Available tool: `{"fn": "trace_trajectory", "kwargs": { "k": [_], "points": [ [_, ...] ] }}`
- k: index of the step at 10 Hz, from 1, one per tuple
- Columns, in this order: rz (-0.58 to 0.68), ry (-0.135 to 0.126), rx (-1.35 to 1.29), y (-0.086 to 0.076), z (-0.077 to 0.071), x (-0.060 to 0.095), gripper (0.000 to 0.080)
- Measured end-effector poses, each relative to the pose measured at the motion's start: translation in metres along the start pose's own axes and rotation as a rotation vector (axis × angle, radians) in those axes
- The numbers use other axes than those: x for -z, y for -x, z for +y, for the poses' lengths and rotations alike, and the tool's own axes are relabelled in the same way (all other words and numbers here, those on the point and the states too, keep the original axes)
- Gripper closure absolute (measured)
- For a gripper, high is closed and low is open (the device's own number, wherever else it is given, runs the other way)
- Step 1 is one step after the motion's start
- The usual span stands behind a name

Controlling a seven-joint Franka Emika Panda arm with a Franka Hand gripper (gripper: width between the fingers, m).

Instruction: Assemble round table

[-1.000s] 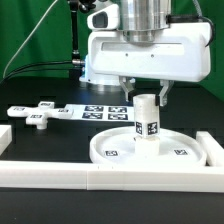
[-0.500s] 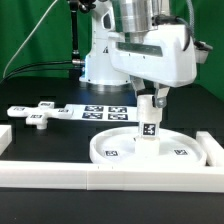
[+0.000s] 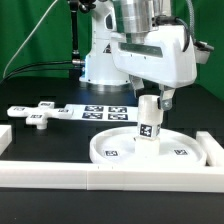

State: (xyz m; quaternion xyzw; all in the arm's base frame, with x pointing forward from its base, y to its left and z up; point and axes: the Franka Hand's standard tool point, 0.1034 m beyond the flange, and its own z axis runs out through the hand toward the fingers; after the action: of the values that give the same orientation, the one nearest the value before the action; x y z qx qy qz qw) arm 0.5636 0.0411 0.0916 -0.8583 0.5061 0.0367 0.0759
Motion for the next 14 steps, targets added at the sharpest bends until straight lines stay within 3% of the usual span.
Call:
{"fn": "trace_trajectory", "kwargs": {
  "k": [1,5,8,14],
  "points": [
    [0.029,-0.03,0.123,-0.0008,-0.0052,0.0008,0.0152],
    [0.032,-0.024,0.426,0.0011,-0.0048,-0.0004,0.0151],
    [0.054,0.011,0.793,0.0005,-0.0061,-0.0009,0.0151],
    [0.045,0.04,1.349,0.0025,-0.0048,-0.0027,0.0151]
  ]
}}
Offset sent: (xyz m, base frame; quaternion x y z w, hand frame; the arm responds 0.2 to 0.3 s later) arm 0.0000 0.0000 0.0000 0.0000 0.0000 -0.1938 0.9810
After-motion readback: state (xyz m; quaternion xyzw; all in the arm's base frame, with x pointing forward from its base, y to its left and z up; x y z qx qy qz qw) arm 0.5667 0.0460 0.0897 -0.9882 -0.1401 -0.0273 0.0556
